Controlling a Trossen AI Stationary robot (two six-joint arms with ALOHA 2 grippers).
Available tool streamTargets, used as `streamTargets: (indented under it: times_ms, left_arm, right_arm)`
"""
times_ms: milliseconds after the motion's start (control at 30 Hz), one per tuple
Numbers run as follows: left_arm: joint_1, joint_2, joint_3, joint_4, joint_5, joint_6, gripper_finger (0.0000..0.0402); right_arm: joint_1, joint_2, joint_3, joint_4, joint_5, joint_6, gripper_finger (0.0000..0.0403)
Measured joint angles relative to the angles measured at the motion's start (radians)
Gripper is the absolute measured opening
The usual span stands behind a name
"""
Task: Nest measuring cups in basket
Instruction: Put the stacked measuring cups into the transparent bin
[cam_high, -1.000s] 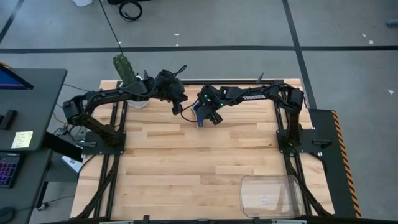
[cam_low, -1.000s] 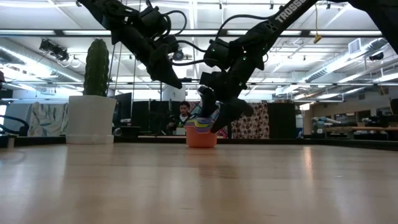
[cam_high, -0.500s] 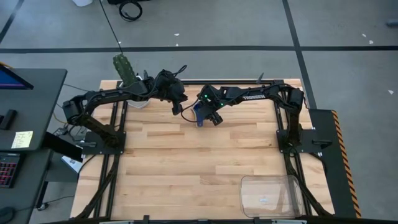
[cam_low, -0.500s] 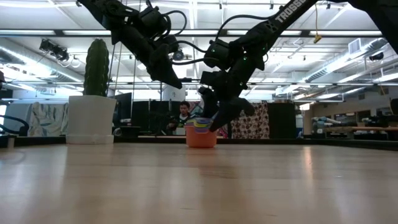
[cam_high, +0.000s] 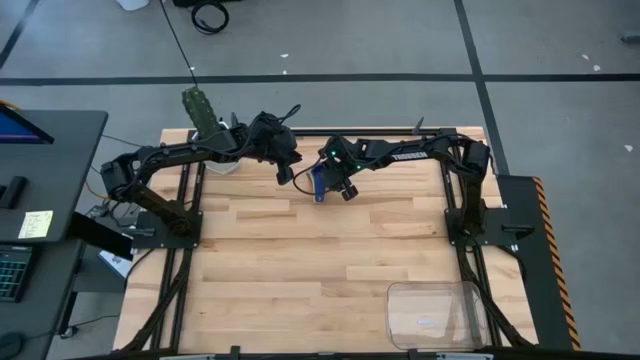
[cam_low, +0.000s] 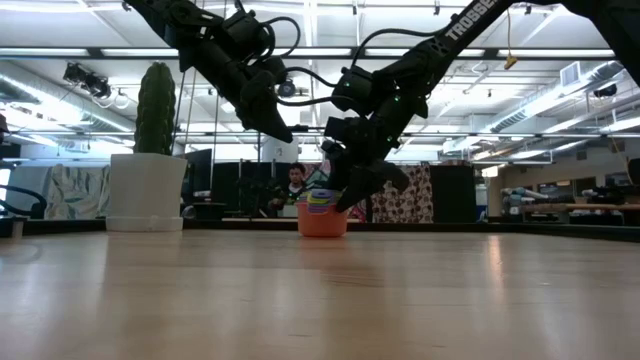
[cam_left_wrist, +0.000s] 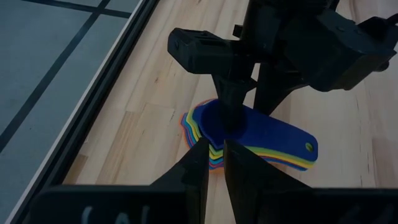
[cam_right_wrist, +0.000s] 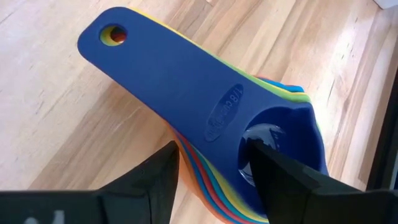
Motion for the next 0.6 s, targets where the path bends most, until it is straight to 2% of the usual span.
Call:
streamTargets:
  times_ms: [367, 600]
  left_arm:
    - [0.000, 0.000, 0.000, 0.000, 0.000, 0.000, 0.0052]
    - [0.000, 0.000, 0.000, 0.000, 0.000, 0.000, 0.0052]
  right_arm:
    - [0.000, 0.001, -0.001, 0.005, -0.005, 0.000, 0.0198]
    - [0.000, 0.002, -0.001, 0.008, -0.005, 0.000, 0.0182]
